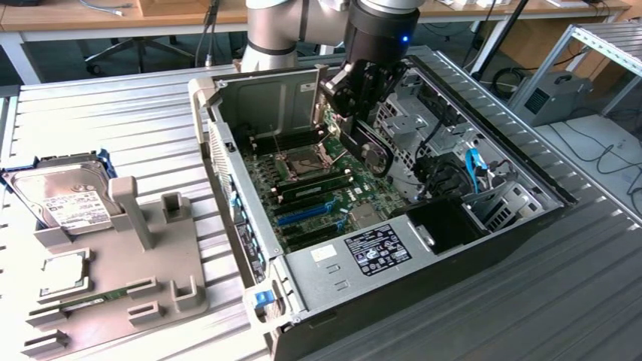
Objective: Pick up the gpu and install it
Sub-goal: 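Insert the gpu into the slot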
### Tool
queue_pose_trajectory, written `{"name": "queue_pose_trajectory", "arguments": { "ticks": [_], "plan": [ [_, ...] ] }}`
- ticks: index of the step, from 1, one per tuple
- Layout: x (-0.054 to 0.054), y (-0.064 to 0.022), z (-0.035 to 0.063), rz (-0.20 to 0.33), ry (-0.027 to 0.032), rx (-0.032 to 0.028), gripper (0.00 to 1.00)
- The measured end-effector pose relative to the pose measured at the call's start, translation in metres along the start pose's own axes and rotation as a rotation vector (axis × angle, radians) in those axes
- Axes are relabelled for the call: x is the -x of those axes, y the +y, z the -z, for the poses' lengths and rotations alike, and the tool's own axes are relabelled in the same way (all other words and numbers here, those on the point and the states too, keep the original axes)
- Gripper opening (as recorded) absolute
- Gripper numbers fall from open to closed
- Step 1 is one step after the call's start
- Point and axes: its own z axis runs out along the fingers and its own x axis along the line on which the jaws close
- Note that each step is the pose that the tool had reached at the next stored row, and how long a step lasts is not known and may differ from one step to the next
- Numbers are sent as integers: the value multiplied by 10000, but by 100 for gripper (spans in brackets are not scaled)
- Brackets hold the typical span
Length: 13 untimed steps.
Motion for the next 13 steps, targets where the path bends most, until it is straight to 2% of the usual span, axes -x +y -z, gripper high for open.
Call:
{"name": "queue_pose_trajectory", "arguments": {
  "ticks": [13],
  "plan": [
    [0, 0, -2, 232, -1, 6, 26]
  ]
}}
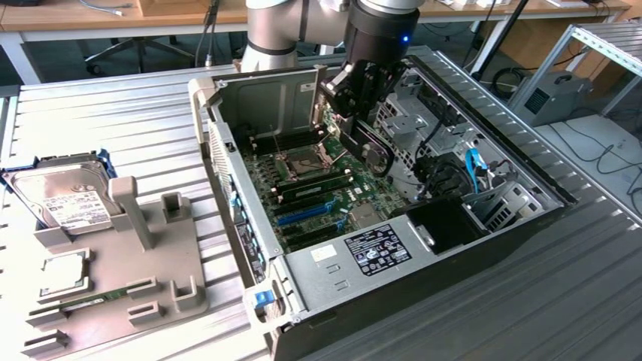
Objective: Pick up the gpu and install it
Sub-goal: 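Insert the gpu into the slot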
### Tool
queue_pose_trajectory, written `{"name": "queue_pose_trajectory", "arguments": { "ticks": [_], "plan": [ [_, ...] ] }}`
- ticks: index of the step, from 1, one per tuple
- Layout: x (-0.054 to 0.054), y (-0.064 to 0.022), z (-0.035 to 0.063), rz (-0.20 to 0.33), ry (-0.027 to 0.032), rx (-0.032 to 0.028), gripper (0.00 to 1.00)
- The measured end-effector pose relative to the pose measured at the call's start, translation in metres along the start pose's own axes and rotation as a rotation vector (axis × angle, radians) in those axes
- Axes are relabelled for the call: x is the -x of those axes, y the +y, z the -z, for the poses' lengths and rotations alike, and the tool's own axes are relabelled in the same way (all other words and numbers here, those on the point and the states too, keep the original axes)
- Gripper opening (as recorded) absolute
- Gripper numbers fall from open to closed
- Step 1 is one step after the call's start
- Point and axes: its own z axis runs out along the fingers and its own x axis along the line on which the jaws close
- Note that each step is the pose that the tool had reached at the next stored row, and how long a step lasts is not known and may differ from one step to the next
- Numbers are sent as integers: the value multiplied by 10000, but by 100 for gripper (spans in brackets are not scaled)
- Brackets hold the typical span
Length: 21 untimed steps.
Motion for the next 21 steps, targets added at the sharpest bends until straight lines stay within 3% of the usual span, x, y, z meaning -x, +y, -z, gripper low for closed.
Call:
{"name": "queue_pose_trajectory", "arguments": {
  "ticks": [21],
  "plan": [
    [0, 0, -3, 447, -2, 13, 26]
  ]
}}
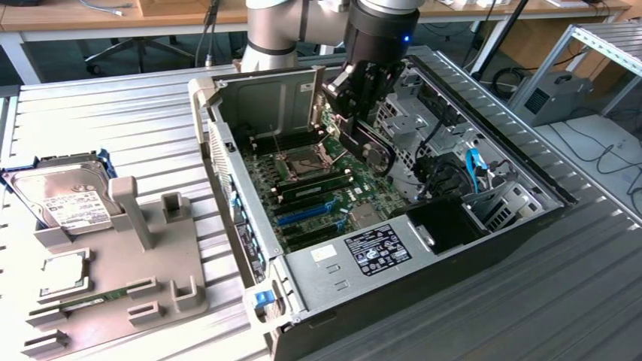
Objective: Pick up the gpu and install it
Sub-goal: 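Insert the gpu into the slot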
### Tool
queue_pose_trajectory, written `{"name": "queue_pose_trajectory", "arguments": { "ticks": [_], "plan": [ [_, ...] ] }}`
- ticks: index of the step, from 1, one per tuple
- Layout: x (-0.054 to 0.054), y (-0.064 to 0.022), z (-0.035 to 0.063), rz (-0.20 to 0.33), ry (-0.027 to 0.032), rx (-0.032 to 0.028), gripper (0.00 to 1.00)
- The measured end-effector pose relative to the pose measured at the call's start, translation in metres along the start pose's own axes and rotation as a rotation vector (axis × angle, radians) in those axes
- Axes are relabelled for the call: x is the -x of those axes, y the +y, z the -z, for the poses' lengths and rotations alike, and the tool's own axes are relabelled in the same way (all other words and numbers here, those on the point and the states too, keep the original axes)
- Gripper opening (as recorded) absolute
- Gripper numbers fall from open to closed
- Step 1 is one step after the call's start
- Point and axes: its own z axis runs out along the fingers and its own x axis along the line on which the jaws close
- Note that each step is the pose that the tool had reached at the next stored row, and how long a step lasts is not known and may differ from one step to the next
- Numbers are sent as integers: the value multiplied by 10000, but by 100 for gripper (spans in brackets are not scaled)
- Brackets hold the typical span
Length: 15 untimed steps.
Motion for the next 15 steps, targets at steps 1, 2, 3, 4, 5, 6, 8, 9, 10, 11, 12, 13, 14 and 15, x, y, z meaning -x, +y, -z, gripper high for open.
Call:
{"name": "queue_pose_trajectory", "arguments": {
  "ticks": [1, 2, 3, 4, 5, 6, 8, 9, 10, 11, 12, 13, 14, 15],
  "plan": [
    [0, 0, 0, 17, 0, 0, 26],
    [0, 0, 0, 35, 0, 1, 26],
    [0, 0, 0, 54, 0, 2, 26],
    [0, 0, 0, 72, 0, 2, 26],
    [0, 0, -1, 88, 0, 3, 26],
    [0, 0, -1, 111, -1, 3, 26],
    [0, 0, -1, 151, -1, 4, 26],
    [0, 0, -1, 174, -1, 5, 26],
    [0, 0, -1, 195, -1, 6, 26],
    [0, 0, -1, 224, -1, 6, 26],
    [0, 0, -1, 281, -1, 8, 26],
    [0, 0, -2, 317, -1, 10, 26],
    [0, 0, -2, 337, -1, 9, 26],
    [0, 0, -2, 356, -2, 10, 26]
  ]
}}
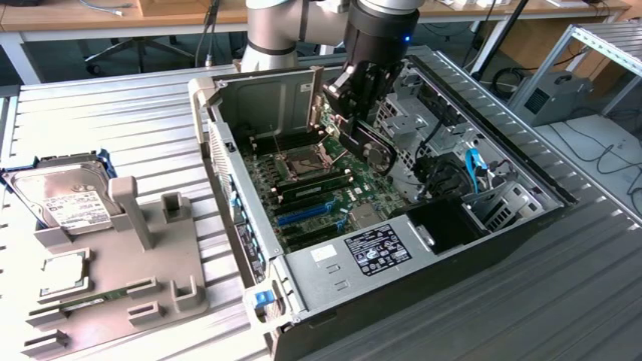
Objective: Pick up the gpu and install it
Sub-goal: 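Insert the gpu into the slot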
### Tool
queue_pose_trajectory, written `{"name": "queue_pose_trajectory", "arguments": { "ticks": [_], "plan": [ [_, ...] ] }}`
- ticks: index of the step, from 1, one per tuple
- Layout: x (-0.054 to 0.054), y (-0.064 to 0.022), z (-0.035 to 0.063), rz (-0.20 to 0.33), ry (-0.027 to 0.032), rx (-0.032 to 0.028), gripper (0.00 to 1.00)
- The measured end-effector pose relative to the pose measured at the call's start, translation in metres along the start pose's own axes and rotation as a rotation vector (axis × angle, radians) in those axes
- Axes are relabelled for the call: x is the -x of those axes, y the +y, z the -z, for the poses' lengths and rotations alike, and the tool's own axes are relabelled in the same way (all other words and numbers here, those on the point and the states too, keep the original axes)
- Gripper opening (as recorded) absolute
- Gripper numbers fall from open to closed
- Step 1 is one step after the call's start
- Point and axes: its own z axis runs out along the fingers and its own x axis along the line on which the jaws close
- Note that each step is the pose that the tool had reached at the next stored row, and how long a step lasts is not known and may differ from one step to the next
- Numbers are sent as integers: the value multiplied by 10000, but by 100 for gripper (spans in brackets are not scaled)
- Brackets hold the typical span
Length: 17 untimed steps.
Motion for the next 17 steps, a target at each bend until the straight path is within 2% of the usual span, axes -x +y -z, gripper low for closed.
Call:
{"name": "queue_pose_trajectory", "arguments": {
  "ticks": [17],
  "plan": [
    [0, 0, -2, 367, -1, 10, 26]
  ]
}}
